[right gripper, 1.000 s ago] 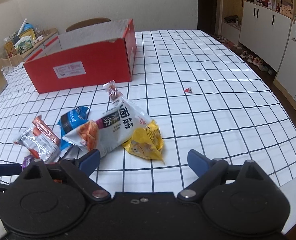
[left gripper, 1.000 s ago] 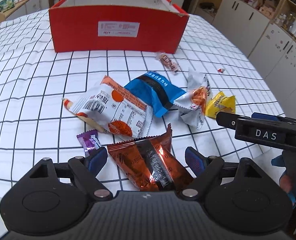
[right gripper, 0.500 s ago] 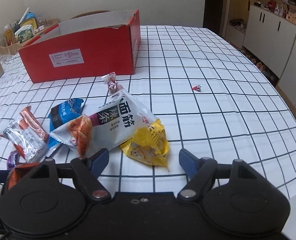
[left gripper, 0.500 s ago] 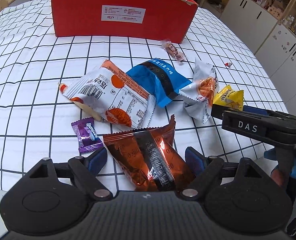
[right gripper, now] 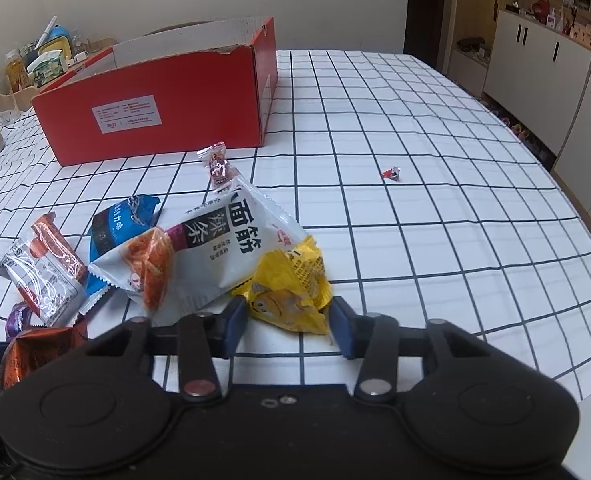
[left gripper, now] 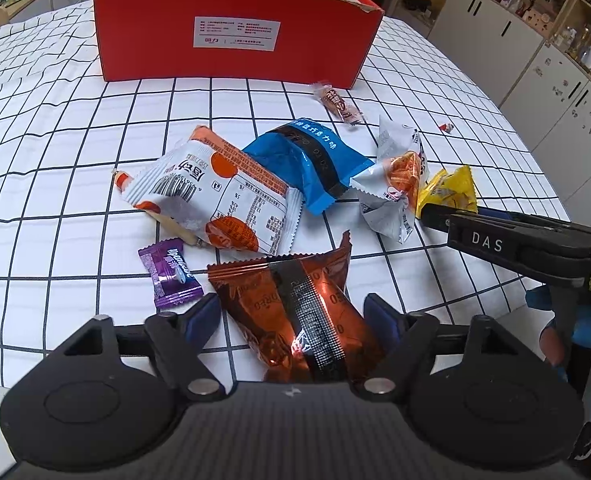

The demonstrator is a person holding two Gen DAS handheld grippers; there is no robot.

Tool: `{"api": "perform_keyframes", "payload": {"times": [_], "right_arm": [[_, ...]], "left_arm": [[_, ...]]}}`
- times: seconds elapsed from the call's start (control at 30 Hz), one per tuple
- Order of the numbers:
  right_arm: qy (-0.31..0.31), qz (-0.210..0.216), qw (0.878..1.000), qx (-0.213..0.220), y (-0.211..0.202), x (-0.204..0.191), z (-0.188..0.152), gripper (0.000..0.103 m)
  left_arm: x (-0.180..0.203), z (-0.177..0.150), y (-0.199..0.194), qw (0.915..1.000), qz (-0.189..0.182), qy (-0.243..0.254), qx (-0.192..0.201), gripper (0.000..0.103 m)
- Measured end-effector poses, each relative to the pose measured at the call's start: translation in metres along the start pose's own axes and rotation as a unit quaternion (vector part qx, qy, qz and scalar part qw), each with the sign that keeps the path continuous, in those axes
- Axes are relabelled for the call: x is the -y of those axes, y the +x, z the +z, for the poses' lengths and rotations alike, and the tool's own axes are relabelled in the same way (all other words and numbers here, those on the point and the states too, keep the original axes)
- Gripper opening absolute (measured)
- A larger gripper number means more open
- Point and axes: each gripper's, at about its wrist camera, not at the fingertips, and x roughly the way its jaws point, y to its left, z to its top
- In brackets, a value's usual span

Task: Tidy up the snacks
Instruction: 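Grasp the copper foil bag with the left tool while the right tool grasps the yellow candy pack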

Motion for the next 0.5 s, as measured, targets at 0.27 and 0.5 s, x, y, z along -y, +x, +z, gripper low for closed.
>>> {"api": "perform_keyframes", "payload": {"times": [0.27, 0.5], "right_arm": [[-0.011, -0.008, 1.000, 0.012, -0.009, -0.002, -0.005, 0.038], [-0.002, -0.004, 1.000, 0.022, -0.026, 0.001, -0.010, 0.033]], "left_arm": [[-0.002, -0.001, -0.004, 1.0000, -0.008, 0.005, 0.003, 0.053], [-0.008, -0.003, -0.010, 1.0000, -0.007, 0.000, 0.000, 0.052]]}}
